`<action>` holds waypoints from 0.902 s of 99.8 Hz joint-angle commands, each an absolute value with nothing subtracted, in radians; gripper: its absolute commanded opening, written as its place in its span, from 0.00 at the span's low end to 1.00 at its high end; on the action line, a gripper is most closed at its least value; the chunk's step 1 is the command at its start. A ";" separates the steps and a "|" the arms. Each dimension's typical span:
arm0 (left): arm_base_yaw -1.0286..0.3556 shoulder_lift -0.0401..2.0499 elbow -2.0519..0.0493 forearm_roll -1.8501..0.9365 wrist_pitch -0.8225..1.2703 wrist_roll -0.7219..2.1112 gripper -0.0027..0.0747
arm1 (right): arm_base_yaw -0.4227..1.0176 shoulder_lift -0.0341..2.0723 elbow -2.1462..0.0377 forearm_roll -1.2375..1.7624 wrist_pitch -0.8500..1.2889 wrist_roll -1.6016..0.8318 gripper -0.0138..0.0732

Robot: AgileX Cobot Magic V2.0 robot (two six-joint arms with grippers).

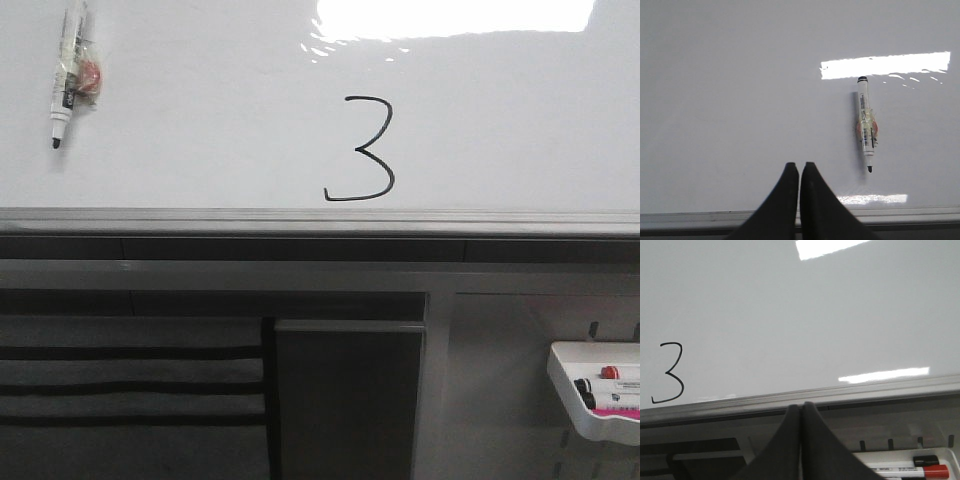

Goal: Write number 3 on whiteboard

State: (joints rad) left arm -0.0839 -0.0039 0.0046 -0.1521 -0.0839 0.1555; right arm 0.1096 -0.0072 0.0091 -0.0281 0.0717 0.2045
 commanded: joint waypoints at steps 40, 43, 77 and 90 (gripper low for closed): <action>-0.085 -0.033 0.011 -0.158 -0.159 0.145 0.01 | 0.103 -0.024 0.037 -0.014 0.040 0.125 0.08; -0.085 -0.033 0.011 -0.158 -0.159 0.145 0.01 | 0.103 -0.024 0.037 -0.014 0.040 0.125 0.08; -0.085 -0.033 0.011 -0.158 -0.159 0.145 0.01 | 0.103 -0.024 0.037 -0.014 0.040 0.125 0.08; -0.085 -0.033 0.011 -0.158 -0.159 0.145 0.01 | 0.103 -0.024 0.037 -0.014 0.040 0.125 0.08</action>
